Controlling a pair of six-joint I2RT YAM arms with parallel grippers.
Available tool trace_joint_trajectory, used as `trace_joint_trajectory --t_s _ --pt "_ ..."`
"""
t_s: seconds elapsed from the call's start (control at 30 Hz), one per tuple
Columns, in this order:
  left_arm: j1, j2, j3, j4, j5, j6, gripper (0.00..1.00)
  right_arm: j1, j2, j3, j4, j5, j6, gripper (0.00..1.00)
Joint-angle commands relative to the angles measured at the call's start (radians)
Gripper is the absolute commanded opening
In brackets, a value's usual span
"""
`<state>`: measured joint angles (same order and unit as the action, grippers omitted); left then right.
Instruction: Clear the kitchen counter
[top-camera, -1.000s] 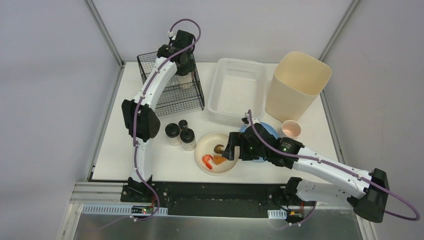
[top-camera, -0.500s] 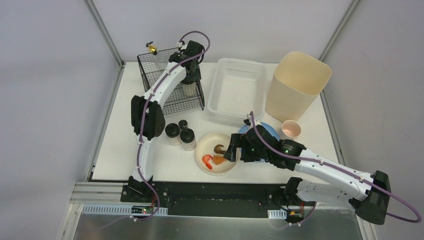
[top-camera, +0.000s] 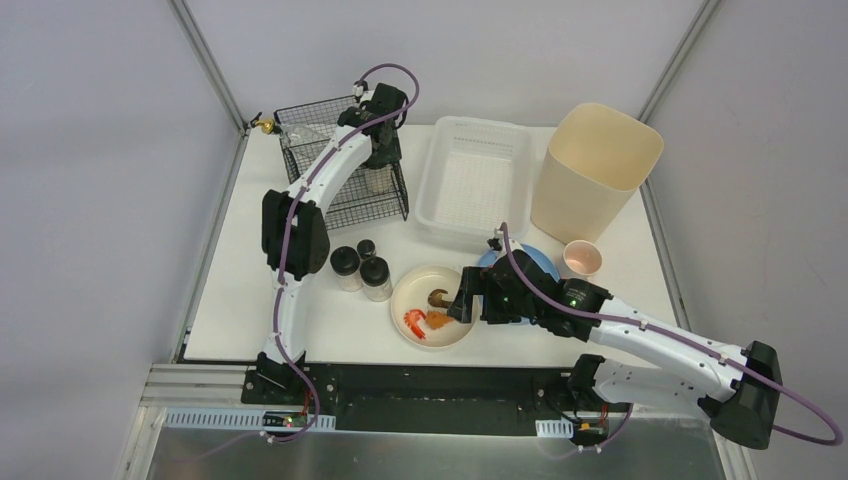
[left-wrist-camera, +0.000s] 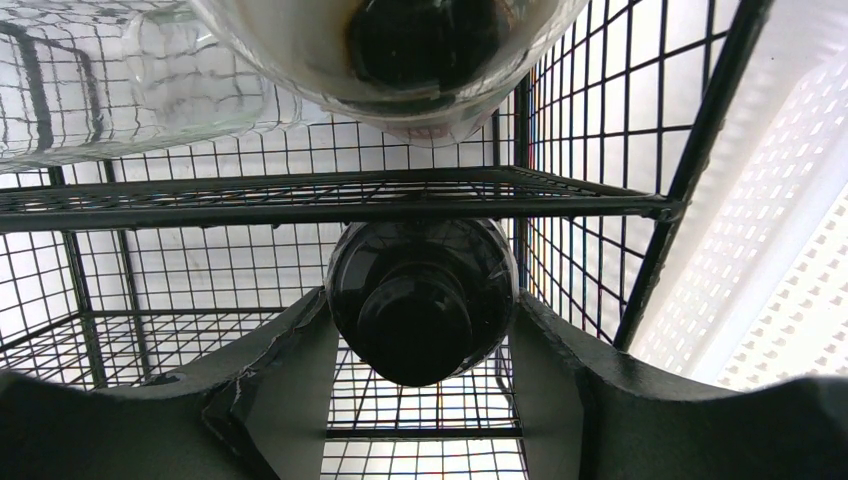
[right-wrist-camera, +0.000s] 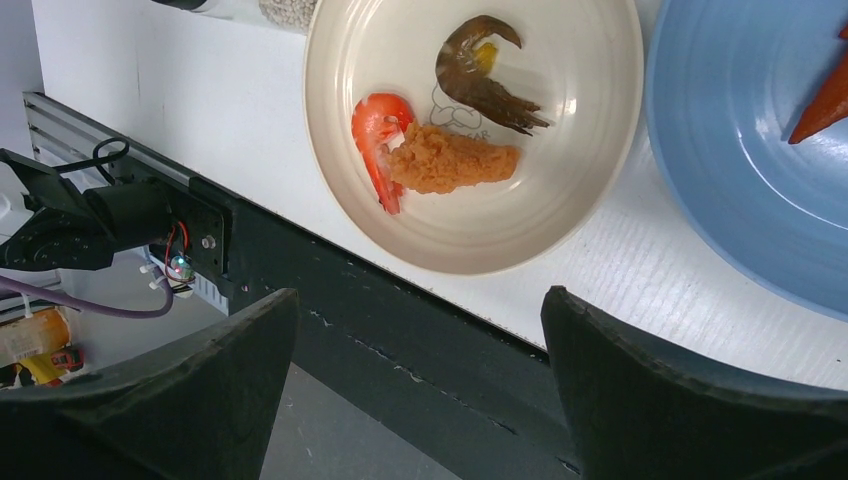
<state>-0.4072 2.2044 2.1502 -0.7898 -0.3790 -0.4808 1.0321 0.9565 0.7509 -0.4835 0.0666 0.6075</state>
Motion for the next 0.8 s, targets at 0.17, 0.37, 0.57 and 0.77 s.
trace_joint_trajectory --t_s 0.17,0.37,0.57,0.77 --pt "-0.02 -0.052 0.003 0.019 -0.013 0.002 0.08 0.005 -0.003 0.003 0.018 0.01 0.017 0.96" --pt "-0.022 -0.047 0.005 0.02 0.002 0.007 0.47 0.005 -0.006 0.002 0.015 0.01 0.017 0.97" --pt "-0.022 -0.072 0.0 0.018 0.008 0.025 0.65 0.005 -0.005 0.006 0.014 0.01 0.017 0.98" --pt "-0.022 -0.111 -0.021 0.017 0.028 0.062 0.76 0.006 0.009 0.019 0.016 0.007 0.011 0.98"
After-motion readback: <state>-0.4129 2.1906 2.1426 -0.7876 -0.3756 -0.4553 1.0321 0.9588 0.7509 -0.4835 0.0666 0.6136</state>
